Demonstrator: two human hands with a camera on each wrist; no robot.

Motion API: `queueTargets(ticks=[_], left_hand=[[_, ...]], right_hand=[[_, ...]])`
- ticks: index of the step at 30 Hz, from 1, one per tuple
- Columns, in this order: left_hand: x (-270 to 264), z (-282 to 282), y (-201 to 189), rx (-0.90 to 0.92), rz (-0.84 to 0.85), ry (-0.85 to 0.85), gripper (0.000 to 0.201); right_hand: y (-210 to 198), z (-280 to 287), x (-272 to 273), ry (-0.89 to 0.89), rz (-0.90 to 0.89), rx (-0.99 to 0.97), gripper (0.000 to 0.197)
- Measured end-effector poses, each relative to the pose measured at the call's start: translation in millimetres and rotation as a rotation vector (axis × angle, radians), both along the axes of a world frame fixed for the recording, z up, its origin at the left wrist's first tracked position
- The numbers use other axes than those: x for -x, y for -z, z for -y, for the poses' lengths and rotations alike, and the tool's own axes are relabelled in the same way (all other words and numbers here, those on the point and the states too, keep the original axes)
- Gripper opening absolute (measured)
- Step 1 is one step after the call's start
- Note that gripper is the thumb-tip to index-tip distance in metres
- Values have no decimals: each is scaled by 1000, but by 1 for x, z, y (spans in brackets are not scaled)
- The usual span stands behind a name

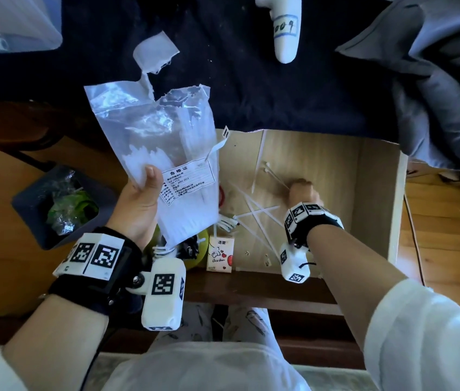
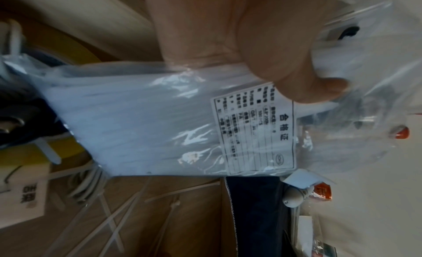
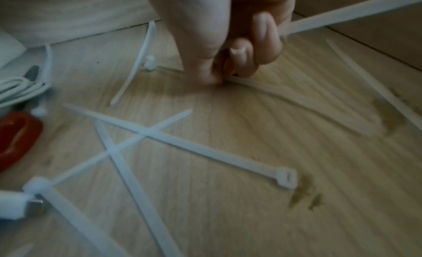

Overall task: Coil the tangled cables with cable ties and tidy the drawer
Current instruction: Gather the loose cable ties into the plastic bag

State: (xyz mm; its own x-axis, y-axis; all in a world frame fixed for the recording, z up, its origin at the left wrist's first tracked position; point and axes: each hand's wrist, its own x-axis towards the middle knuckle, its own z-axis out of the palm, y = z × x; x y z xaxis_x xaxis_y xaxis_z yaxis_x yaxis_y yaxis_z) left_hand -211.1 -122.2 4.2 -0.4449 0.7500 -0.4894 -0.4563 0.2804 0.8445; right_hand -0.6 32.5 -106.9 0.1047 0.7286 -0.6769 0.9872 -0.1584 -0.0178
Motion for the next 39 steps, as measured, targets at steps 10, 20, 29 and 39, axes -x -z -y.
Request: queueTargets(ticks=[10,20,29,39], left_hand=[[-5,-6,-2,12,18,49,122],[2,7,1,9,61,-27,129],[3,8,2,7,58,-54,129],[2,3,0,38,-5,-76,126]], right_hand=[[-31,26,5,-429,-196,57,32],[-7,32,19,-630,-3,181,63],[-14,17,3,-499,-40,95,61],[3,29,32,-748,-34,53,58]])
